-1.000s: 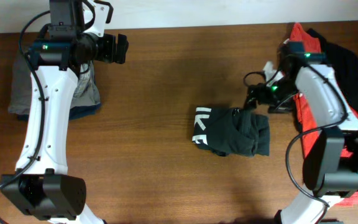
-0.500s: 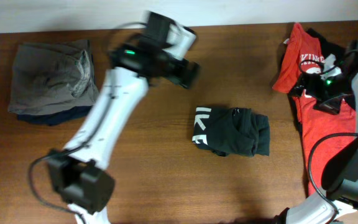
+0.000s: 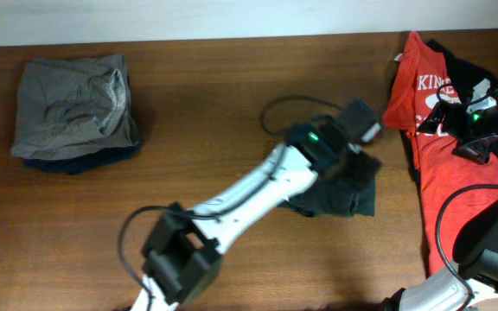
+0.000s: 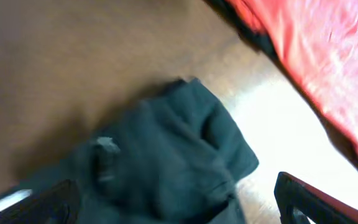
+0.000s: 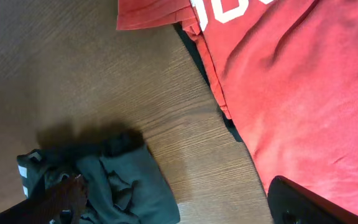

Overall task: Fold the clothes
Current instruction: 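Reach the left gripper to the green bundle and grasp it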

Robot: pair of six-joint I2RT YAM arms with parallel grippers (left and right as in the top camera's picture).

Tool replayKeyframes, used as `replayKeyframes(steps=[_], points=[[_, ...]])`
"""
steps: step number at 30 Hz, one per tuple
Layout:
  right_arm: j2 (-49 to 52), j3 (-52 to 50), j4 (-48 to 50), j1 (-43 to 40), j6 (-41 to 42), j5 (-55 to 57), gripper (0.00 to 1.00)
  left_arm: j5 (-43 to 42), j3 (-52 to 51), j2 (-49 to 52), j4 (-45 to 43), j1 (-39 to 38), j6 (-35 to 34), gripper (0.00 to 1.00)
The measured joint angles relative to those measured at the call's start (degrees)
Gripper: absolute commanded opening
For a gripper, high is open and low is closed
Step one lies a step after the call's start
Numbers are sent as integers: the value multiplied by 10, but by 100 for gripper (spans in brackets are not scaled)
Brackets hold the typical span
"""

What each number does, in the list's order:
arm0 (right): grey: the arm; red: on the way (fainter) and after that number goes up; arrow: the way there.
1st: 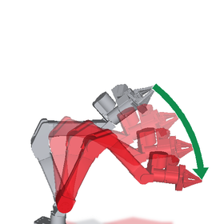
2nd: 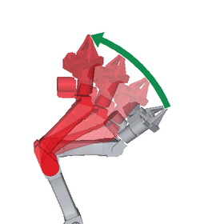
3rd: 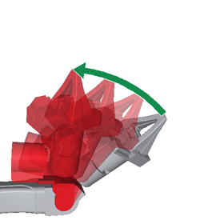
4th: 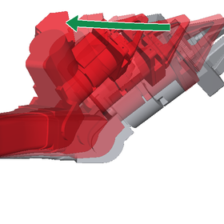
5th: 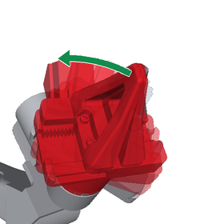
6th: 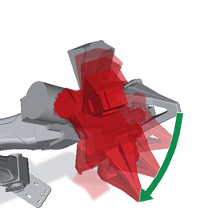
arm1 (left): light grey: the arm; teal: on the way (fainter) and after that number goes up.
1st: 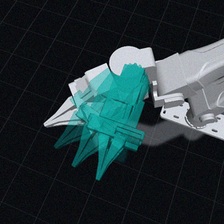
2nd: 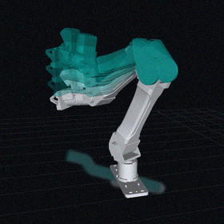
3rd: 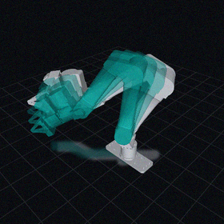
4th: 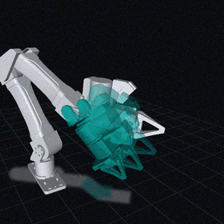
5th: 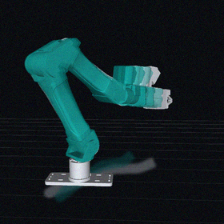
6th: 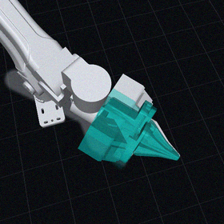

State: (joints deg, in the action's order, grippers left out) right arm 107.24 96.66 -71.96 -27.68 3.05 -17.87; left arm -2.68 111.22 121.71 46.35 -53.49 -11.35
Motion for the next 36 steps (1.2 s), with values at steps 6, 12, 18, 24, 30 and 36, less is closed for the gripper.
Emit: replayKeyframes(steps=[6,12,18,24,30,36], points=[[0,0,-8,0,0,0,98,19,0,45,-17,-54,-15,98],[0,0,-9,0,0,0,98,19,0,46,-22,-58,-14,98],[0,0,-9,0,0,0,98,-54,0,89,-57,-56,21,98],[0,0,-8,0,0,0,98,-111,0,128,-48,-34,37,98],[0,0,-8,0,0,0,98,-129,0,128,-19,11,37,98],[0,0,-8,0,0,0,98,-137,0,128,33,99,39,98]])
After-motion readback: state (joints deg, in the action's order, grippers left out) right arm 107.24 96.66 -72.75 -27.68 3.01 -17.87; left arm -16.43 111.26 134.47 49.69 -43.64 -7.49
